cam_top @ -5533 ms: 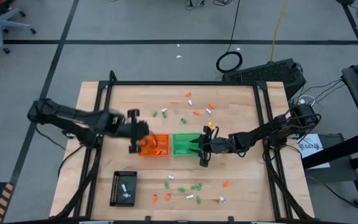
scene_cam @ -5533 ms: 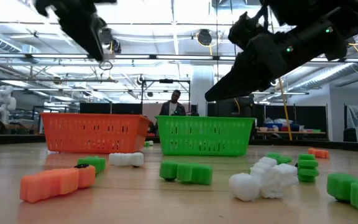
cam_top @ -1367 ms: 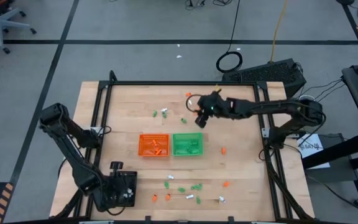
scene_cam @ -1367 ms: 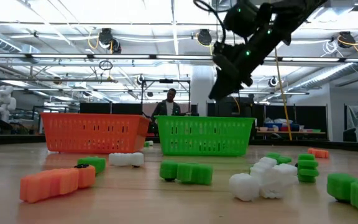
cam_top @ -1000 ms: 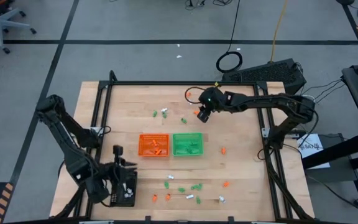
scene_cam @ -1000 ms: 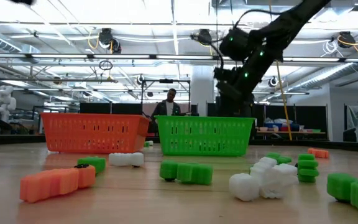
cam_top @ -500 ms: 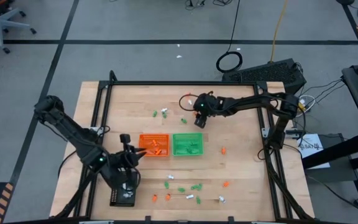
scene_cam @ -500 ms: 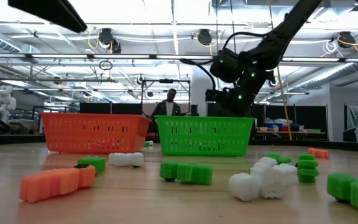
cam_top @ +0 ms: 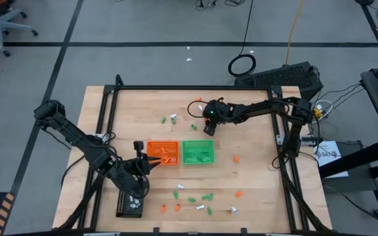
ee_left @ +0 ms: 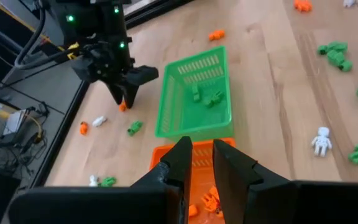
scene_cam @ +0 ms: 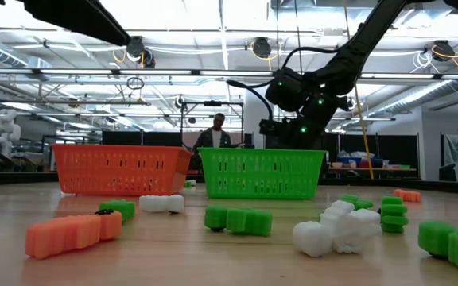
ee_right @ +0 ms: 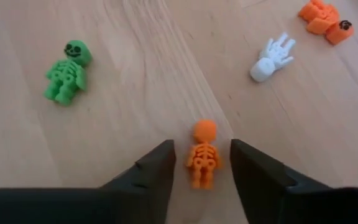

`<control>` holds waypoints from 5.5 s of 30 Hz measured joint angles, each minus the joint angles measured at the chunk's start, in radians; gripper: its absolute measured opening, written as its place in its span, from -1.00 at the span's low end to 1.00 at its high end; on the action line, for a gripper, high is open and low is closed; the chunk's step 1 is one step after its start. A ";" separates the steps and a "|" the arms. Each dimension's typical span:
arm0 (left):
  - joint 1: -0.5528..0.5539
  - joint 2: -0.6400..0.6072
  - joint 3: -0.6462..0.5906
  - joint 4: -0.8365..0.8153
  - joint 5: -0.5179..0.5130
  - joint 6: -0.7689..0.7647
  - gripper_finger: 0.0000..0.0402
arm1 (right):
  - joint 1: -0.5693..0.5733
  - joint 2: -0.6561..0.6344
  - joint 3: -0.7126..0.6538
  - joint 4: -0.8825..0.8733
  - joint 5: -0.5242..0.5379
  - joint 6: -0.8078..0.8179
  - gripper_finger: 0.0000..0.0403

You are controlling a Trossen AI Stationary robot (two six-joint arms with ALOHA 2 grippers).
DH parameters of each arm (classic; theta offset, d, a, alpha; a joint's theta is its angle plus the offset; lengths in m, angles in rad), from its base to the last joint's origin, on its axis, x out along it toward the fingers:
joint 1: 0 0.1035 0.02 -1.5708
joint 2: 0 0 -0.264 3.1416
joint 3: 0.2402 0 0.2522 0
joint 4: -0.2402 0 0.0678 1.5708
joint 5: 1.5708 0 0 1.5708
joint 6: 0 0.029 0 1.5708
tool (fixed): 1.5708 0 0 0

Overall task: Sort Halloween decoration
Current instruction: Put the orange skeleton toy into the orange bin

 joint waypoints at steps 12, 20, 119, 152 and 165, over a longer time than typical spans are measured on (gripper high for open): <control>0.000 0.000 0.000 0.064 0.002 0.001 -0.70 | 0.039 -0.007 -0.001 -0.014 0.006 0.002 -0.93; 0.000 0.000 0.000 0.085 0.003 -0.027 -0.70 | 0.105 -0.129 -0.006 -0.039 -0.006 0.010 -0.95; 0.109 0.001 0.000 0.271 0.052 0.044 -0.70 | 0.623 -0.238 -0.003 0.546 0.075 -0.503 -0.94; 0.043 -0.104 0.000 0.012 -0.023 -0.081 -0.70 | 0.481 0.222 0.455 0.188 0.051 0.118 -0.62; 0.070 -0.103 0.000 -0.044 -0.043 -0.024 -0.70 | 0.476 0.094 0.455 0.022 0.053 -0.087 -0.07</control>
